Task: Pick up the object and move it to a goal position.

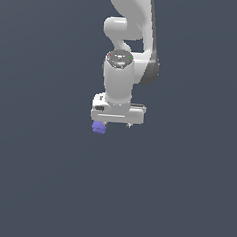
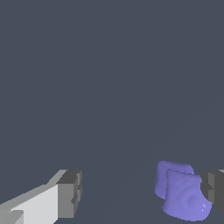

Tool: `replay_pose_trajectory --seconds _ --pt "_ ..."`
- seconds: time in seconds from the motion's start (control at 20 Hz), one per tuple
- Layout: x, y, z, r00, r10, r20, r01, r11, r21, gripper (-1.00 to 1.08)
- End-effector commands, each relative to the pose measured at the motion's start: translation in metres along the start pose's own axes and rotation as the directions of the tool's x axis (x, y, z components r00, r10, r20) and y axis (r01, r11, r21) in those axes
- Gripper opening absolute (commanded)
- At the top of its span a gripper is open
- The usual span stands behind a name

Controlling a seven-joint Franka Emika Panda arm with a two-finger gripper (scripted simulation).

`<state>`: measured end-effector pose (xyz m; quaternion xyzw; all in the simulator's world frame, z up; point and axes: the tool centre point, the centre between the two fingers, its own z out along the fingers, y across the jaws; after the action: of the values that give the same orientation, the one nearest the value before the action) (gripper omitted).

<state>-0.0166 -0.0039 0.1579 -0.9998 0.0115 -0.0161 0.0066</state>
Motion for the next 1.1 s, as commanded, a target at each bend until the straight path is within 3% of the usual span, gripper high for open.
replay_pose_trajectory --seconds 0.0,0.5,1.05 --pt "-0.011 0.017 0.011 1.000 0.022 0.005 -0.022 1.000 -0.002 1.00" --pt "-0.065 0.081 0.053 0.993 0.117 0.025 -0.116 0.993 -0.014 1.00" --pt "-0.080 0.096 0.063 0.990 0.140 0.030 -0.140 0.990 -0.018 1.00"
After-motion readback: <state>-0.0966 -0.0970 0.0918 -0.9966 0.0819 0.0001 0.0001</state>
